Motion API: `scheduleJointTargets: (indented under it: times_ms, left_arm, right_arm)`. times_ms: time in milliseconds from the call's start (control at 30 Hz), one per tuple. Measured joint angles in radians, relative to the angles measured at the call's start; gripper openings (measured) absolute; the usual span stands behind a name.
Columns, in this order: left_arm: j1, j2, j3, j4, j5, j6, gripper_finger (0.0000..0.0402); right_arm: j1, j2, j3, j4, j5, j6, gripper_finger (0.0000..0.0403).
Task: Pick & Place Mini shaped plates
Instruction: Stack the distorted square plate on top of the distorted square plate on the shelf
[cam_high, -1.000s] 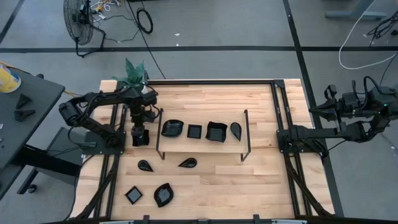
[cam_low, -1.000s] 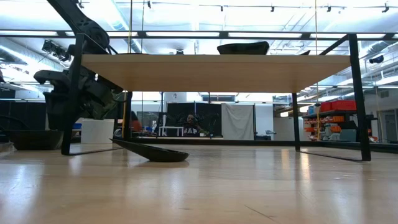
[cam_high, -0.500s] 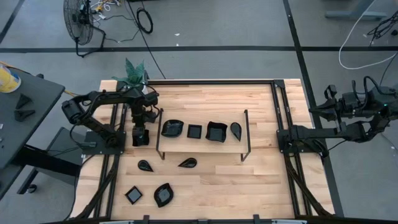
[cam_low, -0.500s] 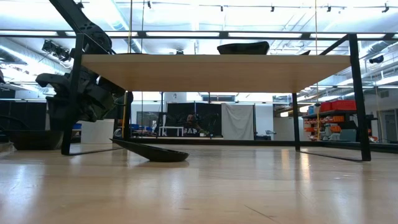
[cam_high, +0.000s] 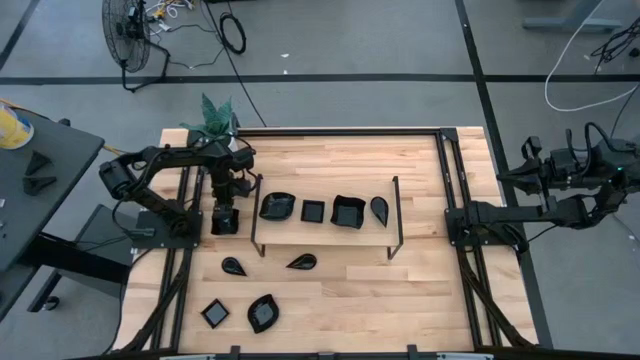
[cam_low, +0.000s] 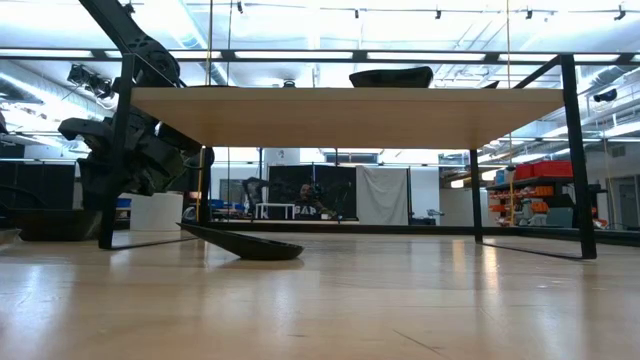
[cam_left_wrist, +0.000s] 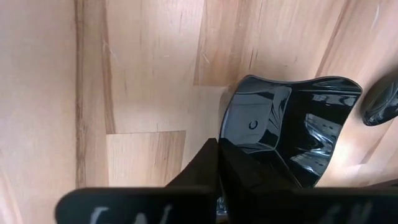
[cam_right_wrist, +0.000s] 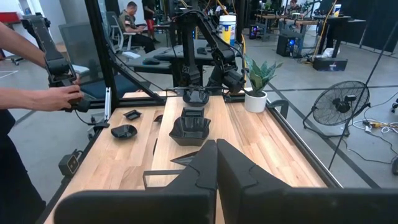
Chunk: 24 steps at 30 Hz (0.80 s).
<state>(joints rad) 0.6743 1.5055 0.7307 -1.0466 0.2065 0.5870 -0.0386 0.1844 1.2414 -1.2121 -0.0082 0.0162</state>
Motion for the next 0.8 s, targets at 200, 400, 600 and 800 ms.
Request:
scheduleJointTargets:
  times_ms: [200, 400, 600, 800]
  left_arm:
    - [0.0, -0.001, 0.02, -0.029, -0.008, 0.001, 0.0005]
    - [0.001, -0.002, 0.067, -0.085, -0.038, 0.011, 0.0004]
    - [0.001, -0.01, 0.13, -0.17, -0.081, 0.012, 0.0002]
    - [0.0, -0.043, 0.186, -0.255, -0.111, 0.001, 0.0001]
  right_arm:
    - [0.0, 0.0, 0.0, 0.0, 0.0, 0.0, 0.0006]
    - [0.0, 0.0, 0.0, 0.0, 0.0, 0.0, 0.0006]
    - [0.0, 0.0, 0.0, 0.0, 0.0, 0.0, 0.0006]
    - [0.0, 0.0, 0.0, 0.0, 0.0, 0.0, 0.0006]
